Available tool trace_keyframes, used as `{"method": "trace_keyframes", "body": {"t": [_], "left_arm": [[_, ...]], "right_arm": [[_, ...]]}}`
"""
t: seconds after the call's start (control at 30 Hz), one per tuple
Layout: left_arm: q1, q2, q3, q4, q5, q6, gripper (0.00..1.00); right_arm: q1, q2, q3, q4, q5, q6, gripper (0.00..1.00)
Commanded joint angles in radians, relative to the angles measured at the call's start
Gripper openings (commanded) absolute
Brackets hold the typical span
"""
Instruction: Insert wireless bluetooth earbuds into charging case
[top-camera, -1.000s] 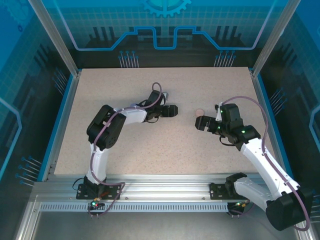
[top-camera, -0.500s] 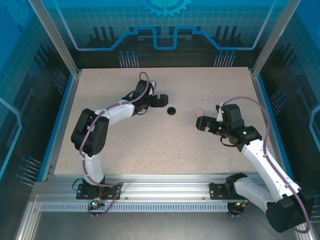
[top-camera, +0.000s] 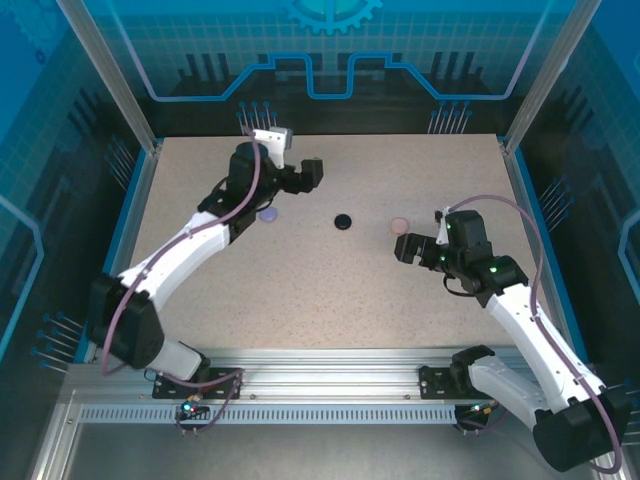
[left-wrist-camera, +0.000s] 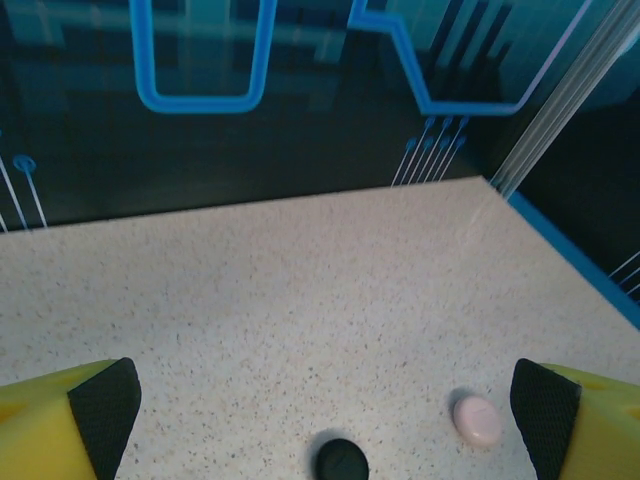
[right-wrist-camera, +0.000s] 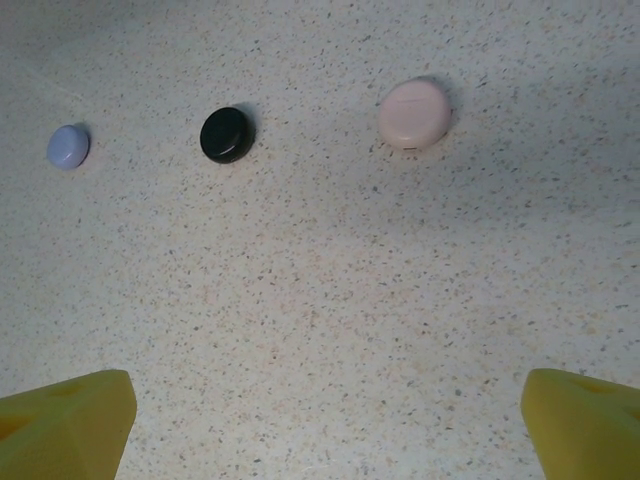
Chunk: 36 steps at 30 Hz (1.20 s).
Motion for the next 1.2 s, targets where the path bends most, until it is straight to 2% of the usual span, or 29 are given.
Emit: {"method": "trace_keyframes", "body": {"t": [0.0, 0.27, 0.37, 0.53, 0.7, 0.93, 1.03, 1.17], "left_arm": [[0.01, -0.093, -0.126, 0.144, -0.035, 0.061, 0.99], [0.011, -0.324, -0.422, 0.356, -0.078, 0.156, 0.99], [0.01, -0.399, -0.491, 0.354, -0.088, 0.247, 0.99], [0.011, -0.505, -0.598, 0.359, -0.154, 0.324, 0.99], [0.018, -0.541, -0.677, 0.368, -0.183, 0.39, 0.99], [0.143, -0.529, -0.783, 0.445, -0.242, 0.296, 0.99], [0.21, -0.51, -0.81, 0.461, -0.225, 0.249, 0.99], [0.28, -0.441, -0.829, 0.491, -0.175, 0.259, 0.99]], "right_arm": [[-0.015, -0.039, 0.045, -0.006, 0.074, -0.041, 1.0], [-0.018, -0.062, 0.047, 0.068, 0.295, -0.079, 1.0], [-0.018, -0.045, 0.034, 0.133, 0.35, -0.09, 1.0], [-0.018, 0.0, 0.008, 0.267, 0.432, -0.128, 1.0], [-0.022, 0.071, -0.015, 0.363, 0.546, -0.203, 1.0], [-0.096, 0.172, -0.034, 0.454, 0.551, -0.276, 1.0], [-0.134, 0.193, -0.074, 0.538, 0.531, -0.312, 1.0], [-0.186, 0.234, -0.117, 0.638, 0.536, -0.33, 1.0]]}}
